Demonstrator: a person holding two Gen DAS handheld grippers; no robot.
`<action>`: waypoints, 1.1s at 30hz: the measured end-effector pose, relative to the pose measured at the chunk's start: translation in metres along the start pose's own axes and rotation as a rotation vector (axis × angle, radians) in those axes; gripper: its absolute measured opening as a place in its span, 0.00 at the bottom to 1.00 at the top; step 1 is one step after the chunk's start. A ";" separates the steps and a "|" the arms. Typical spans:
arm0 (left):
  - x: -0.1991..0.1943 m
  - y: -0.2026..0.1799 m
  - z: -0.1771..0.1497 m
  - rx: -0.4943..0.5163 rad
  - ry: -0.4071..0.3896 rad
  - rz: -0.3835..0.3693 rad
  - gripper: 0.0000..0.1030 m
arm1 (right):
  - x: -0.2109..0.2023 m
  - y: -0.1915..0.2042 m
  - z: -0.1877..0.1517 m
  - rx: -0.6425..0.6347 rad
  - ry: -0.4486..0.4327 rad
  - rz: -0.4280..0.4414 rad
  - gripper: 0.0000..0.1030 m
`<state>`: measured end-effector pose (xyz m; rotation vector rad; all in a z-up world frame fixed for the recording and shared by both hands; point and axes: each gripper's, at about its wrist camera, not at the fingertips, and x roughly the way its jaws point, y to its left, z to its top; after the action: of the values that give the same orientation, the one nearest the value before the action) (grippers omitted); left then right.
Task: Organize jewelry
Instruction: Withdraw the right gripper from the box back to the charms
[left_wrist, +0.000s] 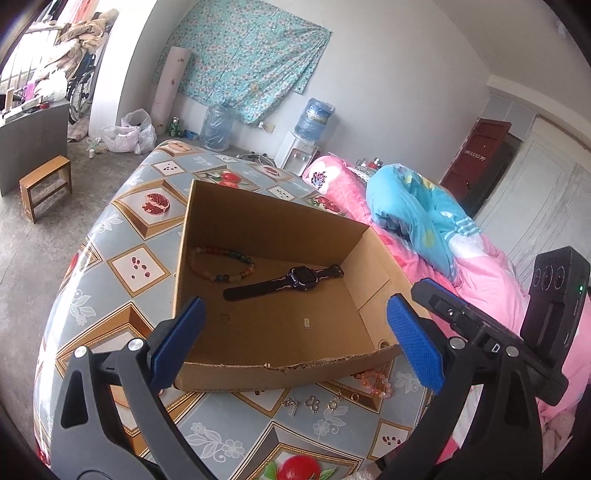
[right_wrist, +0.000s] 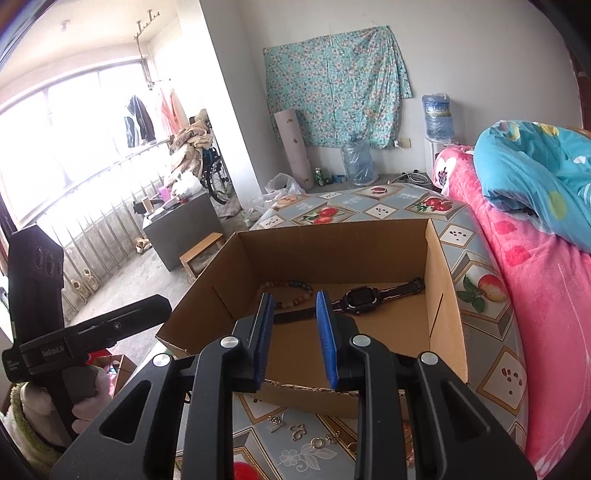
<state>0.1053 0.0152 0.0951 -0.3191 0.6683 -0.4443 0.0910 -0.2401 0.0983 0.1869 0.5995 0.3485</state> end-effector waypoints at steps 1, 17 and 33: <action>-0.002 -0.002 -0.002 0.029 -0.003 -0.003 0.92 | -0.004 -0.002 -0.001 0.000 -0.005 0.009 0.24; 0.022 -0.014 -0.086 0.329 0.206 0.129 0.92 | -0.003 -0.004 -0.089 -0.029 0.224 0.019 0.24; 0.058 -0.008 -0.108 0.353 0.304 0.214 0.68 | 0.038 -0.009 -0.117 0.050 0.345 -0.024 0.24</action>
<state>0.0731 -0.0358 -0.0118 0.1575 0.8928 -0.4003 0.0547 -0.2264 -0.0186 0.1687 0.9506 0.3448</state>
